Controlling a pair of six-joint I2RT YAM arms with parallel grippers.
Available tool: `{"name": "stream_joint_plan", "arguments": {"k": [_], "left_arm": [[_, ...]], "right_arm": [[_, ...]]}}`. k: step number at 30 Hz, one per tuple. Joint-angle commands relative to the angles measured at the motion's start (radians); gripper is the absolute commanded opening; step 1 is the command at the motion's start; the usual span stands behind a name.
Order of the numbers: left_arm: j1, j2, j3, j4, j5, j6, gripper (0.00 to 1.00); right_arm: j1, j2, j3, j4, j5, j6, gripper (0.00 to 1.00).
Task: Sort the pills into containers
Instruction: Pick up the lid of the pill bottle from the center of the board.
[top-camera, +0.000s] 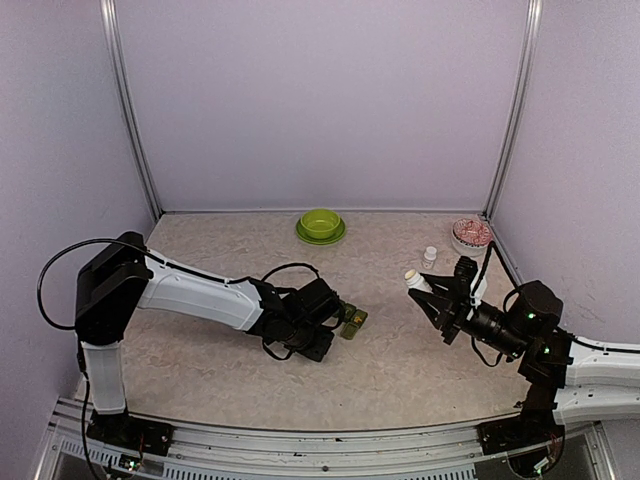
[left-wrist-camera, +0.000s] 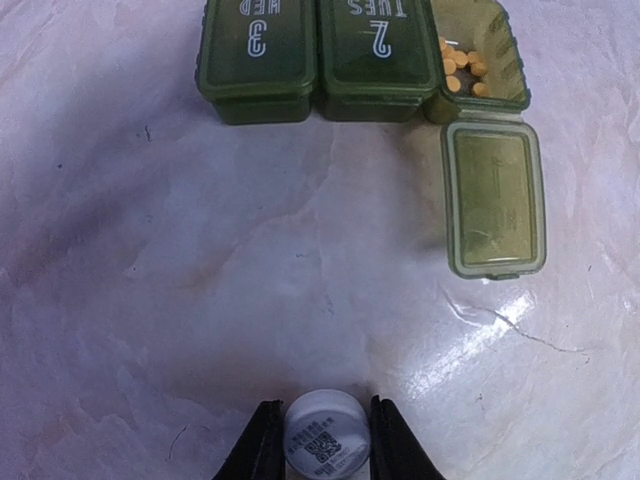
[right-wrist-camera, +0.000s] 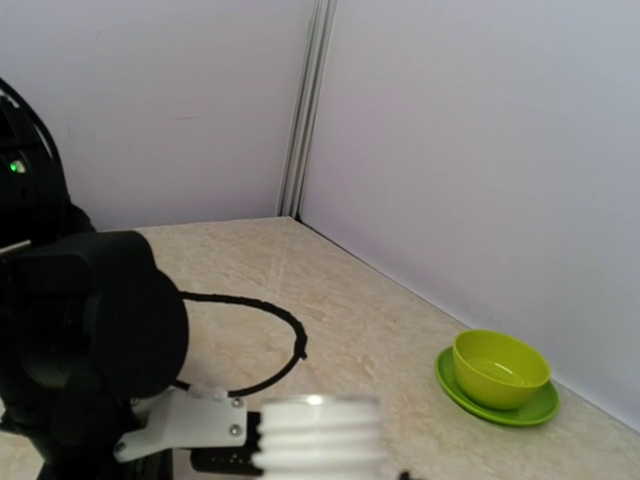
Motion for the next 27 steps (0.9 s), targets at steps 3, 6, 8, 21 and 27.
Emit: {"name": "stream_joint_plan", "arguments": {"k": [3, 6, 8, 21, 27], "left_arm": [[-0.006, -0.016, -0.013, -0.014, -0.024, 0.004, 0.19], [-0.010, -0.054, -0.009, -0.010, -0.033, 0.013, 0.20], [-0.009, -0.087, -0.003, -0.005, -0.030, 0.023, 0.20], [-0.012, -0.329, 0.058, 0.100, 0.143, 0.082, 0.21], [-0.010, -0.414, 0.058, 0.210, 0.285, 0.077, 0.22]], "right_arm": [[0.006, -0.014, -0.013, 0.019, 0.005, 0.001, 0.17], [0.006, -0.007, -0.010, 0.019, -0.008, 0.002, 0.17], [0.006, -0.001, -0.007, 0.018, -0.020, 0.001, 0.17], [0.008, 0.031, 0.030, 0.014, -0.089, 0.002, 0.17], [0.022, 0.072, 0.070, 0.012, -0.099, 0.011, 0.17]]}}
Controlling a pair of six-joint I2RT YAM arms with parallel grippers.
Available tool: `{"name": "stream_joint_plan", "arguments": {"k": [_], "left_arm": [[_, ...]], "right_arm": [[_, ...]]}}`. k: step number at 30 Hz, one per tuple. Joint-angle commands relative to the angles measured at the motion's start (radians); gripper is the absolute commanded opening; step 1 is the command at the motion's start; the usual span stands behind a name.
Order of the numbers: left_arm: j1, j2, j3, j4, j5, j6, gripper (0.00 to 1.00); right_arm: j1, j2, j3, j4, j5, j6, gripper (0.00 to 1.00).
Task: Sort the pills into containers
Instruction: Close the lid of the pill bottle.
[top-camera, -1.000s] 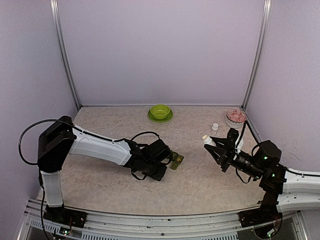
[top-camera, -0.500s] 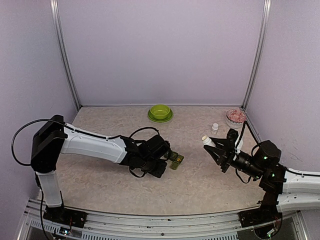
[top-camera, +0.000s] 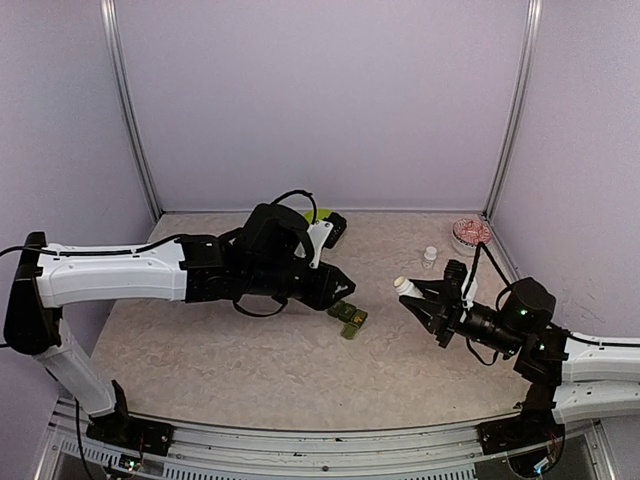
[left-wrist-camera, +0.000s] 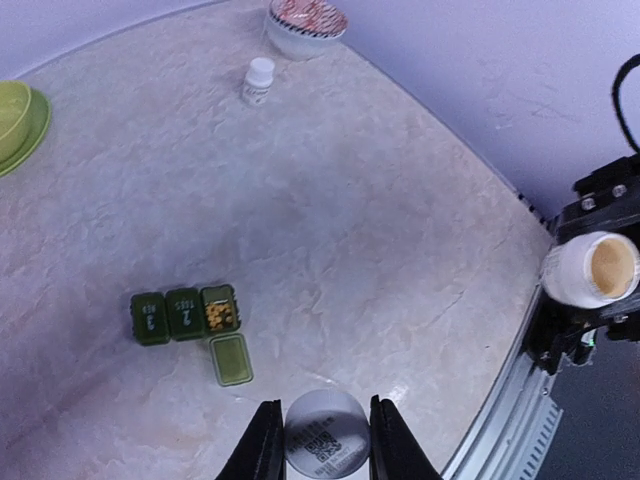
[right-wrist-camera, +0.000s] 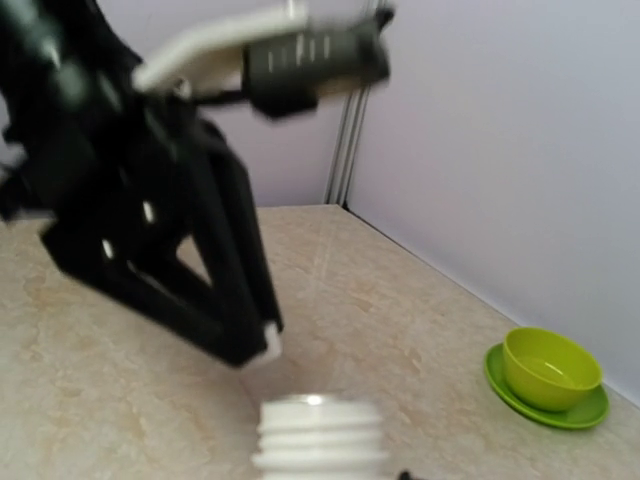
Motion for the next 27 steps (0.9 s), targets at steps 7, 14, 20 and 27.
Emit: {"name": "stream_joint_plan", "arguments": {"k": [7, 14, 20, 27], "left_arm": [[-0.002, -0.093, 0.009, 0.213, 0.253, -0.035, 0.22], [0.000, -0.093, 0.008, 0.285, 0.329, -0.087, 0.23], [-0.003, -0.081, 0.012, 0.285, 0.364, -0.110, 0.23], [-0.002, -0.073, 0.008, 0.295, 0.376, -0.123, 0.24]], "right_arm": [[0.061, 0.068, 0.095, 0.017, 0.017, 0.005, 0.17], [0.113, 0.118, 0.139, 0.021, 0.098, -0.025, 0.17], [0.125, 0.114, 0.155, 0.018, 0.115, -0.039, 0.17], [0.133, 0.123, 0.172, 0.011, 0.090, -0.056, 0.17]]}}
